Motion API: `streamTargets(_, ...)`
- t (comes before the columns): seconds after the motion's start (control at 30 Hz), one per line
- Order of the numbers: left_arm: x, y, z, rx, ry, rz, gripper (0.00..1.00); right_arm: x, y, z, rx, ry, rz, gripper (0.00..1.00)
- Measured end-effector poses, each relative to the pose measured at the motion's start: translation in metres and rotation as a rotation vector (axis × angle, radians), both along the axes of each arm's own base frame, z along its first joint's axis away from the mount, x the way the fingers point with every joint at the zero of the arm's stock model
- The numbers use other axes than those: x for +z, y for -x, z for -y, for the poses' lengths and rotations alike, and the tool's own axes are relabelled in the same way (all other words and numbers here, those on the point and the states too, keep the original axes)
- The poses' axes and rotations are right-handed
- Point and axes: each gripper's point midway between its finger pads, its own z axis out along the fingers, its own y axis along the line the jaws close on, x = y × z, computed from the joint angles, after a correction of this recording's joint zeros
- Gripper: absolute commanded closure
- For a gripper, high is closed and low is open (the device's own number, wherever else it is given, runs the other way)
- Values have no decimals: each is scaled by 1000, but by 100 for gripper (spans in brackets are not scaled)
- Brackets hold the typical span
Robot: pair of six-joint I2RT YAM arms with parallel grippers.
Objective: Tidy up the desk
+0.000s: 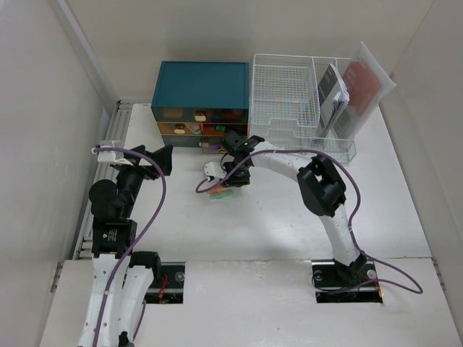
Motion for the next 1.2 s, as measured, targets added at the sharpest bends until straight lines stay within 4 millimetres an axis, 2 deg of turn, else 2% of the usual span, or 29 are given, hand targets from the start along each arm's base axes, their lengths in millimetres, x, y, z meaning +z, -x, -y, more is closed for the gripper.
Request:
streamTargets(0.13, 0, 0, 0, 0, 0, 0, 0, 0, 1, 0, -31, -4, -10, 65)
streamTargets(0.2, 0, 0, 0, 0, 0, 0, 0, -1, 1, -1, -49, -9, -12, 75)
streamTargets(0.3, 0, 0, 0, 0, 0, 0, 0, -2, -1, -3, -66, -19, -5, 81)
streamTargets(0.53, 0, 0, 0, 0, 0, 0, 0, 3, -1, 1, -147, -40, 50, 83)
streamTargets(0.63, 0, 0, 0, 0, 0, 0, 0, 11, -1, 4, -185, -39, 87, 83)
streamTargets(0.7, 0, 0, 0, 0, 0, 0, 0, 27, -4, 1, -203, -63, 123, 83)
streamTargets(0.77, 0, 0, 0, 0, 0, 0, 0, 53, -9, -3, -219, -112, 170, 83)
streamTargets(0.9, 0, 0, 0, 0, 0, 0, 0, 111, -14, -11, -240, -228, 256, 83)
streamTargets(0.93, 0, 0, 0, 0, 0, 0, 0, 133, -16, -13, -247, -274, 286, 83)
streamTargets(1.1, 0, 0, 0, 0, 0, 0, 0, 184, -21, -20, -265, -391, 363, 83)
streamTargets(1.2, 0, 0, 0, 0, 0, 0, 0, 201, -27, -22, -284, -426, 406, 83)
